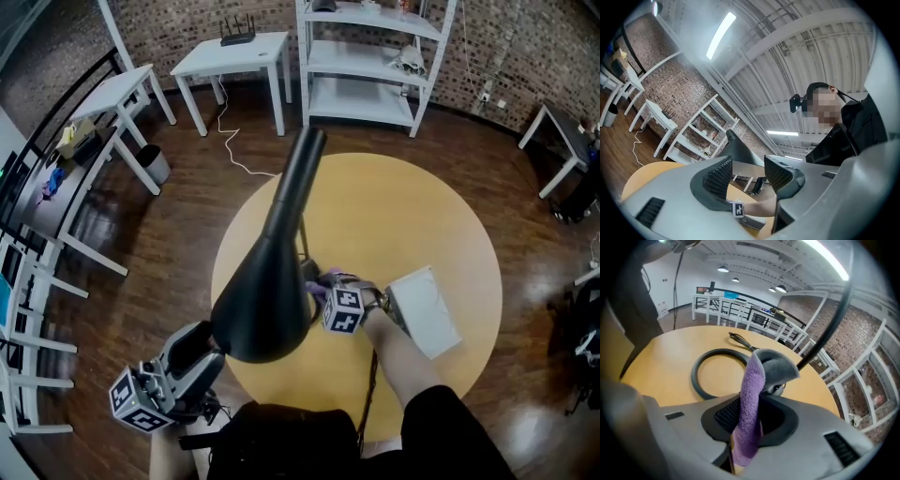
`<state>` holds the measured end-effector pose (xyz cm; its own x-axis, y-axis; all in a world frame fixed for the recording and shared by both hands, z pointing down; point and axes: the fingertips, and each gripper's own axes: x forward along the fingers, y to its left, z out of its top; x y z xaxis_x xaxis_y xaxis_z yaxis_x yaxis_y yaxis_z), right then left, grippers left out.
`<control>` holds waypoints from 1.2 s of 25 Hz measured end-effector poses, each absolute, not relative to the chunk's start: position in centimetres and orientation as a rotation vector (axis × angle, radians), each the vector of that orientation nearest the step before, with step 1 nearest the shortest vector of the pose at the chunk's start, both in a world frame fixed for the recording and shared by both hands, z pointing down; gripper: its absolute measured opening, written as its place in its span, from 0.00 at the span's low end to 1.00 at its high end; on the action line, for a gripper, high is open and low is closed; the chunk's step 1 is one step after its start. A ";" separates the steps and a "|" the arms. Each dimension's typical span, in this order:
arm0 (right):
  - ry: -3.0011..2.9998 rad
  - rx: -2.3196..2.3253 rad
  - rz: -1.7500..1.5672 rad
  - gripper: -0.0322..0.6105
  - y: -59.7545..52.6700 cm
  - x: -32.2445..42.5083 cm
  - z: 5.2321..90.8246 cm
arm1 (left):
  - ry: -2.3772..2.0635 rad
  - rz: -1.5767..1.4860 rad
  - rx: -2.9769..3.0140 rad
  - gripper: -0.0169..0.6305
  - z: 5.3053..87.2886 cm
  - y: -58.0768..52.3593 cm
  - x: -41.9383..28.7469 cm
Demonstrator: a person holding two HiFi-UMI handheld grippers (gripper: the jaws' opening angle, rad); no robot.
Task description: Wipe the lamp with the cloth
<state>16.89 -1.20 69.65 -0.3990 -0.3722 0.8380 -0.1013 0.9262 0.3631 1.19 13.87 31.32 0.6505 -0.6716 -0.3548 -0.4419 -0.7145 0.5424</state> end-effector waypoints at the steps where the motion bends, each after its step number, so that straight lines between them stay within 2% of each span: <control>1: -1.962 0.317 -0.337 0.19 -0.1 16.9 69.9 | -0.873 -0.764 2.460 0.35 31.4 13.8 1.1; 6: -1.945 0.263 -0.404 0.19 4.9 17.1 71.0 | -0.862 -0.785 2.451 0.35 31.7 13.3 0.3; 13: -1.958 0.245 -0.323 0.19 9.5 16.5 71.0 | -0.830 -0.804 2.457 0.35 32.3 13.0 -0.4; 21: -1.939 0.640 -0.168 0.19 3.5 18.8 68.7 | -0.844 -0.743 2.463 0.35 33.8 12.5 -2.5; 30: -1.886 0.796 -0.155 0.20 6.1 14.7 69.9 | -0.840 -0.634 2.490 0.35 35.8 10.9 -6.9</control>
<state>14.72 6.13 69.87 -0.2434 -0.5878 0.7715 -0.4544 0.7719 0.4447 -6.94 10.87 35.75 0.7114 -0.6448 -0.2795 -0.4459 -0.7215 0.5297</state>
